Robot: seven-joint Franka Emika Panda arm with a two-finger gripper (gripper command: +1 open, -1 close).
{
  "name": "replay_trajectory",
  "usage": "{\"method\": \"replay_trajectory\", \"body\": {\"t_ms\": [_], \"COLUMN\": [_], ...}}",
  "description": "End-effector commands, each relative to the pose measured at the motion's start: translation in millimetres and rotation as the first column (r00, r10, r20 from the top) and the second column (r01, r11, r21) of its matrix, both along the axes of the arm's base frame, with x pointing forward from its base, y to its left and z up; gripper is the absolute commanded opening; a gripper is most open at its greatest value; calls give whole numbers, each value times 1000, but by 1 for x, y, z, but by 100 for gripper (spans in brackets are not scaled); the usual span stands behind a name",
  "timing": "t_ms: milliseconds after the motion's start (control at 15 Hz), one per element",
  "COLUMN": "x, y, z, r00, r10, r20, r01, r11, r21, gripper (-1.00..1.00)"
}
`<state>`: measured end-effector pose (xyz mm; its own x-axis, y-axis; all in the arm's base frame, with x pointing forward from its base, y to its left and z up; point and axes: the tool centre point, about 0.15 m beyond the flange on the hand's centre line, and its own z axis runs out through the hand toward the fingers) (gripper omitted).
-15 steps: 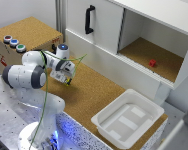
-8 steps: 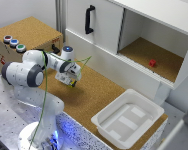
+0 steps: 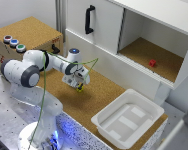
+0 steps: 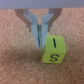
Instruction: Slide the yellow block towards the right
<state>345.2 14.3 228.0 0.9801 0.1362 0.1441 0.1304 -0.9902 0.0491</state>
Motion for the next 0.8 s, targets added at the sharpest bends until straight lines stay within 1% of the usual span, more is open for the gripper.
{"method": "replay_trajectory", "body": {"t_ms": [0, 133, 733], "x": [-21, -25, -25], "y": [-23, -27, -27], "z": [73, 85, 85], "r00": [998, 995, 995], "r10": [68, 98, 98], "r20": [12, 18, 18], "r01": [-69, -99, -99], "r11": [995, 993, 993], "r21": [69, 58, 58], "gripper": [100, 100, 100]}}
